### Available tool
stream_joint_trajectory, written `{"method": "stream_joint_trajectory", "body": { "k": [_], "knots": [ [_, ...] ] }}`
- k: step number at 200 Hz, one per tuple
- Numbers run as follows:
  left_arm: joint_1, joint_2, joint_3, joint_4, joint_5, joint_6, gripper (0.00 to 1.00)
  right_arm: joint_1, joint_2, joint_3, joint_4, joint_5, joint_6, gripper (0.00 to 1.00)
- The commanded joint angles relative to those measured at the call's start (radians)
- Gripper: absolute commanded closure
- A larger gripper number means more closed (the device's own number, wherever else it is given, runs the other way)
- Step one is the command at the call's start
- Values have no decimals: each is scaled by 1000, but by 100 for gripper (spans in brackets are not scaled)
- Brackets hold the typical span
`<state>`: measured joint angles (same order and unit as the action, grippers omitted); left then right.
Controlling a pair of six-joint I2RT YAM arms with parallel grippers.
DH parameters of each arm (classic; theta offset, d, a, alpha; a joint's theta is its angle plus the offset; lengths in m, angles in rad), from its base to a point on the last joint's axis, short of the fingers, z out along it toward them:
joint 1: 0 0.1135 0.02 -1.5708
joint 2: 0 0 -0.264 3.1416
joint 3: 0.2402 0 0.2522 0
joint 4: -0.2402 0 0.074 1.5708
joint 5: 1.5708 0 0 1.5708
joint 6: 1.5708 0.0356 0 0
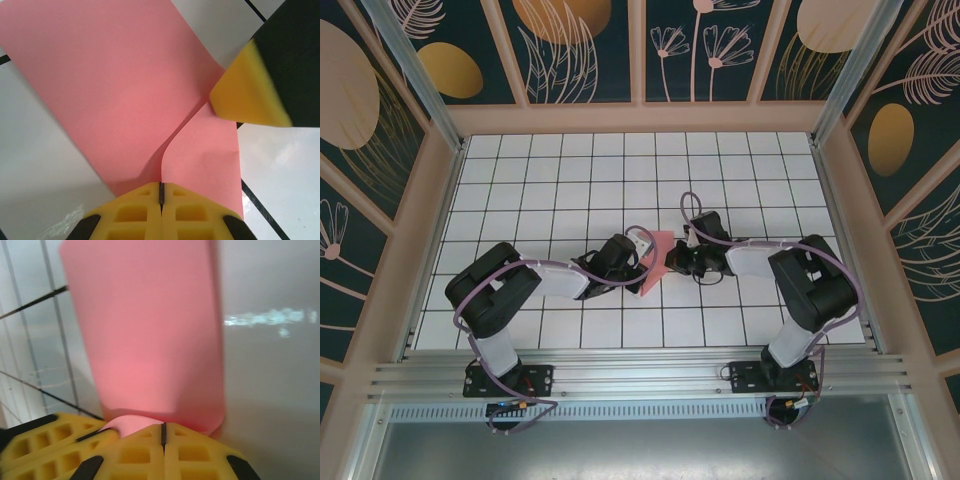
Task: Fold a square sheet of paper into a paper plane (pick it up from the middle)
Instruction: Third fold the triangle at the center of the table.
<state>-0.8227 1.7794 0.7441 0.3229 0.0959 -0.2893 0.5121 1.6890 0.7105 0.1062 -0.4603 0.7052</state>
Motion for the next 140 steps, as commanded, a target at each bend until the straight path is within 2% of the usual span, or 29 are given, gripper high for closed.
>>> {"method": "stream_joint_trajectory", "body": {
  "k": [1,25,80,140],
  "knots": [
    [6,21,-5,-68,-19,18,100,-4,46,-16,-7,46,-23,97],
    [6,21,-6,-70,-20,18,100,-4,46,-10,-29,60,-24,97],
    [7,21,-8,-73,-17,24,100,-18,-58,5,-35,37,-31,96],
    [7,24,-3,-73,-12,23,100,-41,28,0,-32,53,-39,97]
  ]
}}
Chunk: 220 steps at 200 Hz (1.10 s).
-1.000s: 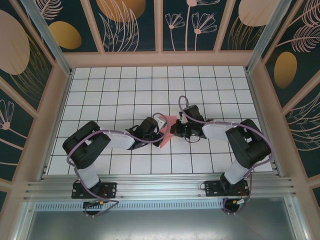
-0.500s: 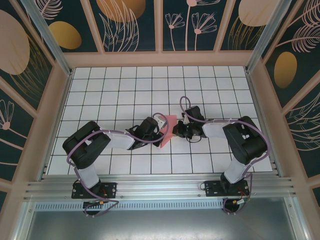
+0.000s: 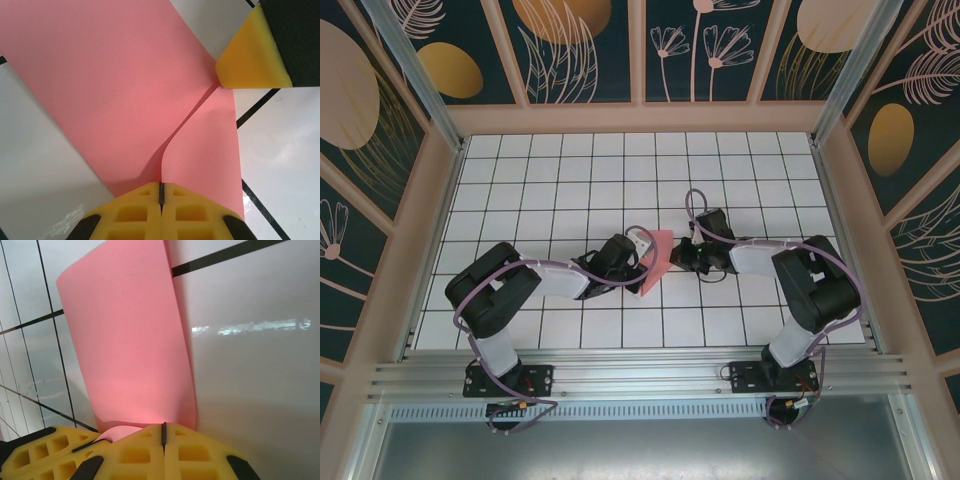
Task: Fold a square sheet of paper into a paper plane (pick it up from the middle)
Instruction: Third fold the triangle at the center of the table.
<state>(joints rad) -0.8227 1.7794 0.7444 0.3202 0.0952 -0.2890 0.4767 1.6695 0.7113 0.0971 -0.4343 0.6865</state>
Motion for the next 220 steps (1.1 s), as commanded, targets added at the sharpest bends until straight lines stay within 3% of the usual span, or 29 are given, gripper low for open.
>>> {"method": "stream_joint_trajectory", "body": {
  "k": [1,45,88,139,220],
  "knots": [
    [7,23,-4,-70,-12,23,100,-5,49,-1,-23,27,-21,97],
    [7,23,-5,-74,-16,19,100,-6,67,18,-83,72,-25,97],
    [8,17,-9,-77,-26,9,100,10,-53,42,-94,27,-33,97],
    [8,19,-9,-77,-27,3,100,108,-58,11,-28,6,33,97],
    [8,29,-8,-80,-30,9,100,134,1,-70,111,1,89,97]
  ]
}}
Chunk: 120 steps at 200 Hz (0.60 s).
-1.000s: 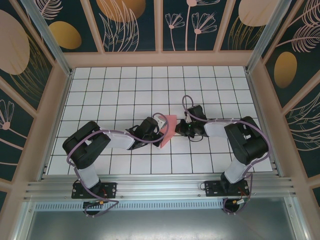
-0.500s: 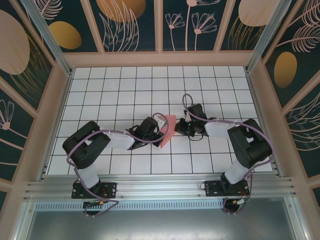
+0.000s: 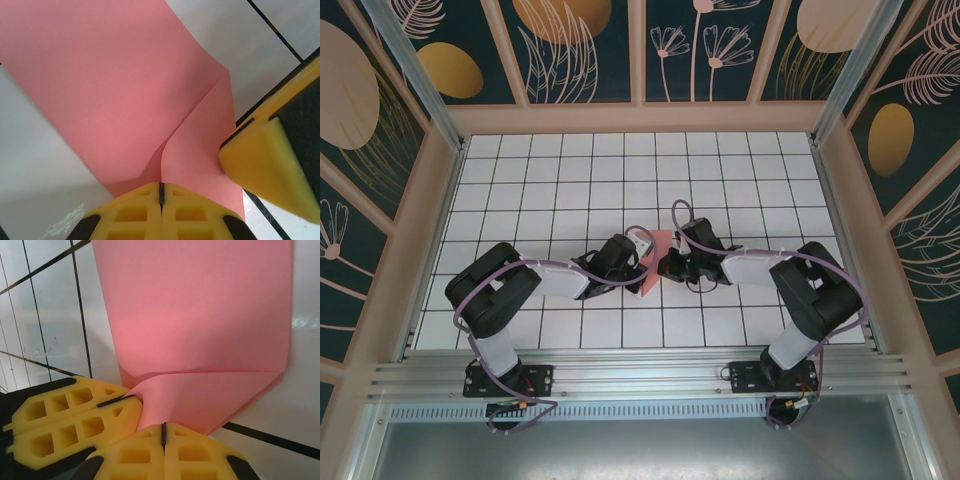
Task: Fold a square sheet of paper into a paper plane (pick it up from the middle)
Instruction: Third fold the triangle at the center of the table.
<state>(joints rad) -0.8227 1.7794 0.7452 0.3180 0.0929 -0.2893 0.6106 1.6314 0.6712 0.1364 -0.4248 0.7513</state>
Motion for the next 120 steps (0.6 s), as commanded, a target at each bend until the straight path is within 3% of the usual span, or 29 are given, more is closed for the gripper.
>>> {"method": "stream_joint_trajectory", "body": {
  "k": [1,38,120],
  "knots": [
    [8,30,-9,-77,-28,10,100,0,41,-31,73,-8,25,97],
    [8,40,-4,-89,-40,12,100,-7,88,-39,80,-3,16,97],
    [8,32,-9,-86,-58,5,100,44,-35,-66,99,-7,70,96]
  ]
}}
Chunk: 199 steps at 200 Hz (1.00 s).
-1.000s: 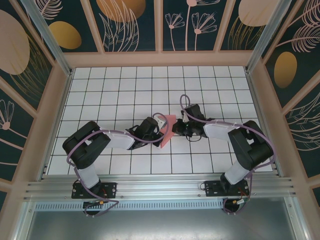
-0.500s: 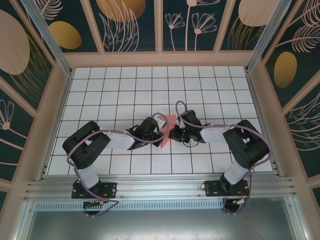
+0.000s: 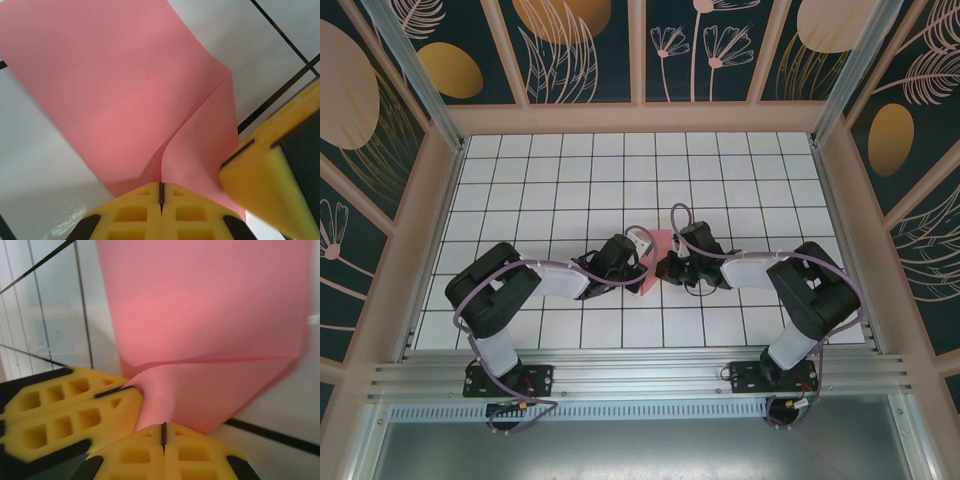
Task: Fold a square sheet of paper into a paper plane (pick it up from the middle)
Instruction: Third fold the triangle at the center of the table.
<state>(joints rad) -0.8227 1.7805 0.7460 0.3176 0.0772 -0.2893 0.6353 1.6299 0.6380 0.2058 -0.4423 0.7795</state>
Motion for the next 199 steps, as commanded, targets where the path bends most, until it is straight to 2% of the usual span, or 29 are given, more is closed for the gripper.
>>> {"method": "stream_joint_trajectory", "body": {
  "k": [1,68,115,162,175,199],
  "knots": [
    [6,31,-10,-84,-41,5,100,20,-34,-34,31,11,44,96],
    [7,39,-17,-74,-48,-1,100,30,40,-73,109,22,86,97],
    [8,29,-19,-71,-41,2,100,40,-20,-69,101,24,88,96],
    [6,14,-10,-76,-21,15,100,-3,-65,30,-41,114,21,95],
    [7,16,-10,-78,-21,16,100,-19,-43,79,-101,163,-13,95],
    [8,20,-10,-75,-14,17,100,-57,28,144,-127,158,-55,96]
  ]
}}
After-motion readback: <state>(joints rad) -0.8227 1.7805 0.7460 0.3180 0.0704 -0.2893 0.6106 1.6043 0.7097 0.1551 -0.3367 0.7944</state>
